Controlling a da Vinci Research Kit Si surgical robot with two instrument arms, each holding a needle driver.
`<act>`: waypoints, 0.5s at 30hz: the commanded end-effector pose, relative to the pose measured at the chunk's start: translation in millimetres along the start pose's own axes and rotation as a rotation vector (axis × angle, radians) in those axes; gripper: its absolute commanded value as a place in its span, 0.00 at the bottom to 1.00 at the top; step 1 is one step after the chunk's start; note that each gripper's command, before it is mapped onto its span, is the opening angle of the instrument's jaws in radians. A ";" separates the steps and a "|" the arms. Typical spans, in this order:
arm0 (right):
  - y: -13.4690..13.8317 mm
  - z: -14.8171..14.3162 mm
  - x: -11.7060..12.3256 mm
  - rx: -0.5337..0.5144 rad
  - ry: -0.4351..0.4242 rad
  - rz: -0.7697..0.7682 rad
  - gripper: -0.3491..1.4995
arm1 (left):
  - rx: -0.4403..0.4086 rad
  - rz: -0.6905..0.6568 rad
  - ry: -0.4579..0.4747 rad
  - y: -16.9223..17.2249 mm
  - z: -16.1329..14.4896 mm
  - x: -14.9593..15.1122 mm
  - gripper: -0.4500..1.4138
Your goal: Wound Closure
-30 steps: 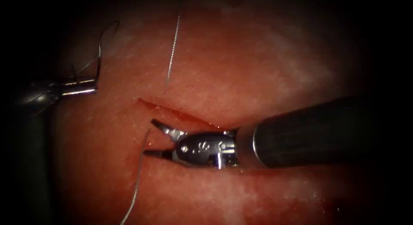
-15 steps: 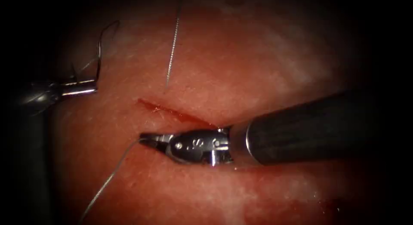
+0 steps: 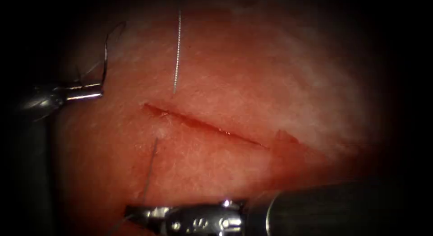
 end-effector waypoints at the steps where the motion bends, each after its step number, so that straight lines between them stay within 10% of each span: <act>1: -1.5 0.5 0.7 -0.001 0.015 -0.003 0.10 | -0.002 -0.005 -0.002 1.0 0.3 -1.0 0.00; 7: 0.9 0.3 -0.4 -0.068 0.032 -0.017 0.74 | -0.002 -0.005 -0.002 1.0 0.3 -1.0 0.00; 15: 5.8 0.2 -5.5 -0.108 0.011 -0.017 0.78 | -0.002 -0.004 -0.002 1.0 0.3 -1.0 0.00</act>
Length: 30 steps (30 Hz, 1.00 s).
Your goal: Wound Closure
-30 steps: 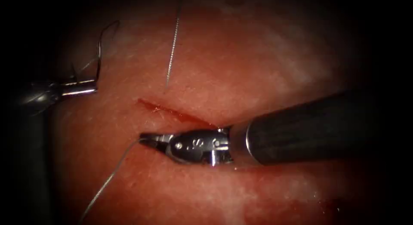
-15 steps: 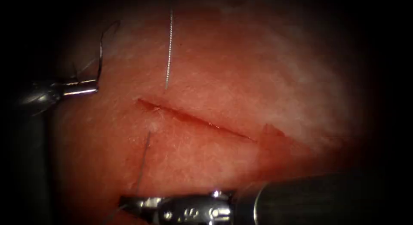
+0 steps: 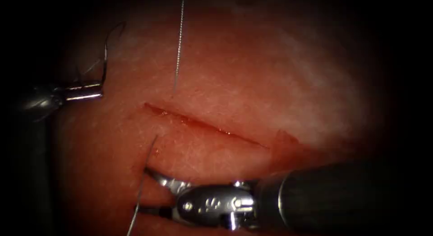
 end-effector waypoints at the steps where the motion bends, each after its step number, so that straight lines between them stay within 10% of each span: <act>1: 0.3 0.7 -1.9 -0.011 -0.004 0.002 0.78 | -0.003 -0.005 -0.002 0.9 0.4 -1.0 0.00; 17: 6.5 7.5 -9.9 -0.075 -0.034 -0.021 0.76 | -0.004 -0.009 -0.004 1.0 0.3 -1.1 0.00; 21: 6.4 8.2 -9.9 -0.055 -0.022 -0.011 0.46 | -0.004 -0.009 -0.004 1.0 0.2 -1.1 0.00; 23: 6.3 8.2 -9.9 -0.028 -0.014 -0.007 0.00 | -0.004 -0.009 -0.004 1.0 0.2 -1.1 0.00; 30: 5.2 6.8 -9.2 0.004 -0.047 0.004 0.00 | -0.005 -0.009 -0.004 1.0 0.2 -1.1 0.00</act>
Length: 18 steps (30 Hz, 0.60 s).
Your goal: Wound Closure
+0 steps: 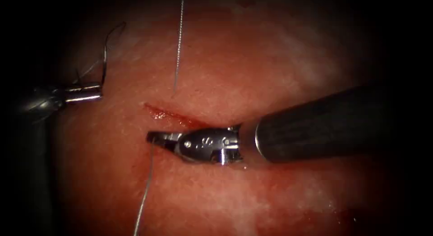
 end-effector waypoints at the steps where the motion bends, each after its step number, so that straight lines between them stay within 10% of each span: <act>1: -2.0 -0.5 0.2 0.005 -0.003 0.011 0.00 | -0.003 -0.005 -0.001 0.9 0.3 -1.0 0.00; 18: -13.4 -7.7 10.1 0.069 0.039 0.024 0.00 | -0.002 -0.005 -0.001 1.0 0.5 -1.0 0.00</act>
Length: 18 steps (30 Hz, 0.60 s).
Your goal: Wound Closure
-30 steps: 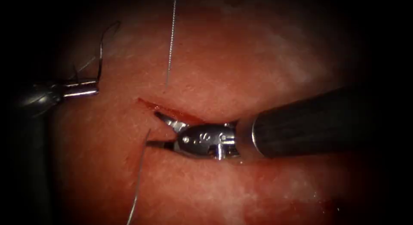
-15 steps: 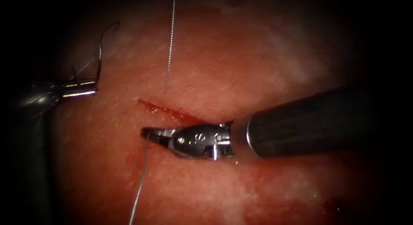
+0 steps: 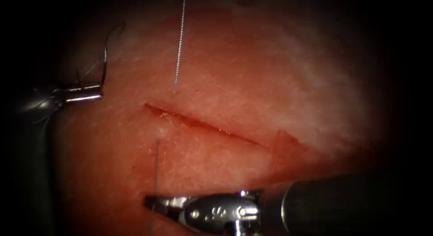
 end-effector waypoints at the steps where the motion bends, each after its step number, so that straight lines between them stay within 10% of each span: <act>1: -2.2 0.6 0.8 0.013 0.007 0.001 0.00 | -0.002 -0.005 -0.002 1.0 0.4 -1.0 0.00; 4: -2.5 0.8 2.0 0.031 0.018 -0.001 0.00 | -0.001 -0.005 -0.002 1.0 0.4 -1.0 0.00; 9: -0.6 0.9 1.1 -0.042 0.029 -0.047 0.75 | -0.001 -0.005 -0.002 1.0 0.4 -1.1 0.00; 18: 5.6 1.2 -3.6 -0.094 0.009 -0.038 0.78 | 0.000 -0.004 -0.002 1.0 0.5 -1.2 0.00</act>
